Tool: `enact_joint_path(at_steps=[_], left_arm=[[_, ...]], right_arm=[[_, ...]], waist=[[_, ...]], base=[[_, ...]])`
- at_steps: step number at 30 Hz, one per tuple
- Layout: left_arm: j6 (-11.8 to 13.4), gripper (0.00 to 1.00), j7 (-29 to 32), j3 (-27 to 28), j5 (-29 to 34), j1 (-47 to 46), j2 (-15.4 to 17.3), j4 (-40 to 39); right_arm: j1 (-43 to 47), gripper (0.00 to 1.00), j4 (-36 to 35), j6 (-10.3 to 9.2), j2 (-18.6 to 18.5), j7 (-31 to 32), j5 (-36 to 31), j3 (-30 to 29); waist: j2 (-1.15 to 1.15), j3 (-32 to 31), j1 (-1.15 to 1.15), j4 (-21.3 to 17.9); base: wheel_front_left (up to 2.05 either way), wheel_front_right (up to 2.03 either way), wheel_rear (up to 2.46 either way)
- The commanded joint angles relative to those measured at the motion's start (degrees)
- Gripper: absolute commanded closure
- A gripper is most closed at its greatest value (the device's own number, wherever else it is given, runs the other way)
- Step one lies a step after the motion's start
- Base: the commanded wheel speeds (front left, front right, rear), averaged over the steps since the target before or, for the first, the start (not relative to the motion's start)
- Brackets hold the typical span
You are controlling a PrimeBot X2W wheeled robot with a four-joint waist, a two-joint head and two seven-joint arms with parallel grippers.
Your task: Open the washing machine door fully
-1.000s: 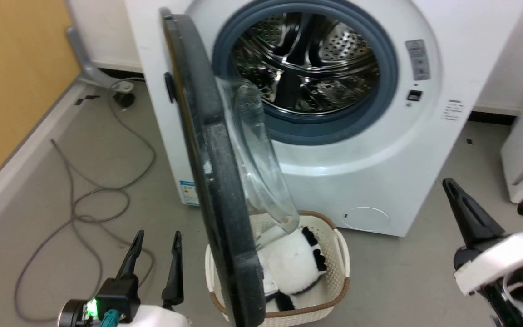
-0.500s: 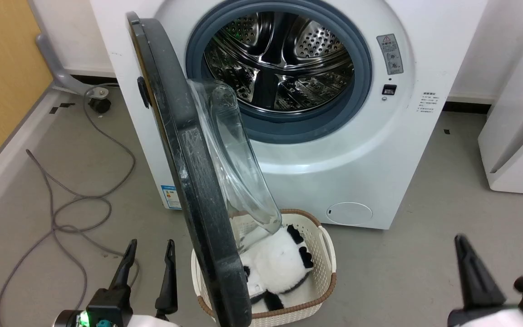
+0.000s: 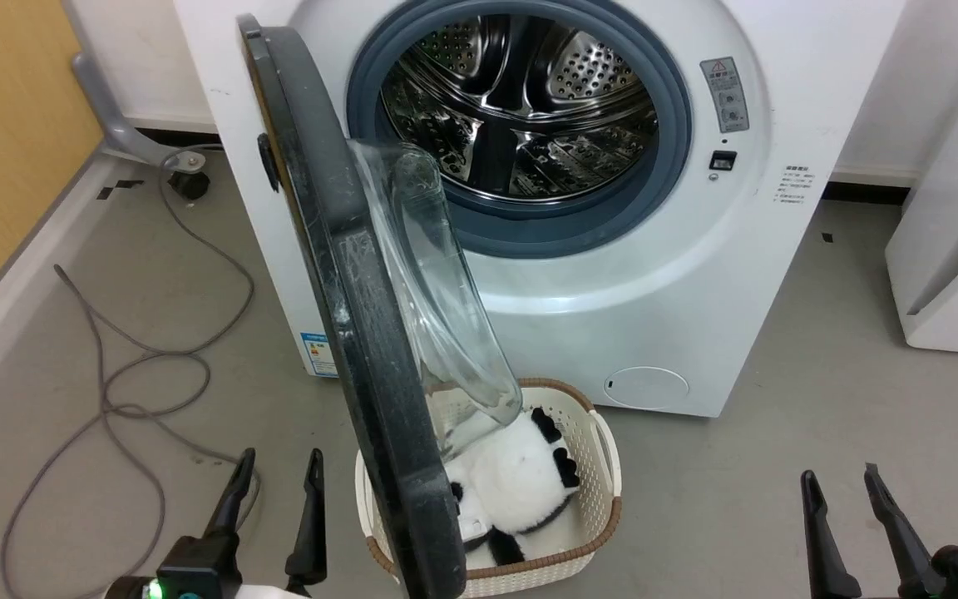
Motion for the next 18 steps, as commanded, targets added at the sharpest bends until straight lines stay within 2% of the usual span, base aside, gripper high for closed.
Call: enact_joint_path(at_steps=[1, 7, 14, 15, 16, 17, 18], left_arm=[[-0.21, 0.00, -0.32, 0.50, 0.09, 0.12, -0.24, -0.81], [-0.46, 0.00, -0.32, 1.66, 0.14, -0.90, -0.46, -4.45], [1.16, 0.00, -0.32, 4.57, 0.79, -3.08, -0.87, -15.46], [1.40, 0.30, -0.32, 4.91, 0.81, -3.45, -0.92, -17.22], [1.57, 0.95, -0.32, 5.21, 0.73, -3.89, -0.97, -18.90], [1.70, 1.00, -0.32, 5.45, 0.61, -4.31, -1.01, -20.47], [1.80, 1.00, -0.32, 5.59, 0.58, -4.70, -1.05, -21.93]], right_arm=[[0.28, 0.00, 0.28, 0.03, 0.26, -0.39, 0.09, -0.17], [-0.05, 0.00, 0.99, 0.03, 0.43, -0.51, 0.79, -0.58], [-0.25, 0.00, 1.74, 0.03, 0.52, -0.56, 1.45, -0.26], [-0.30, 0.00, 1.81, 0.03, 0.48, -0.51, 1.46, -0.08], [-0.37, 0.00, 1.86, 0.03, 0.39, -0.50, 1.44, 0.07], [-0.45, 0.00, 1.92, 0.03, 0.31, -0.51, 1.44, 0.17], [-0.52, 0.00, 1.99, 0.03, 0.26, -0.54, 1.47, 0.23]], waist=[[0.00, -0.06, 0.00, 0.19], [0.00, -0.15, 0.00, 0.51], [0.00, -0.20, 0.00, 0.66], [0.00, -0.18, 0.00, 0.64], [0.00, -0.15, 0.00, 0.62], [0.00, -0.14, 0.00, 0.58], [0.00, -0.14, 0.00, 0.56]], base=[[0.00, 0.00, 0.00], [0.00, 0.00, 0.00], [0.00, 0.00, 0.00], [0.00, 0.00, 0.00], [0.00, 0.00, 0.00], [0.00, 0.00, 0.00], [0.00, 0.00, 0.00]])
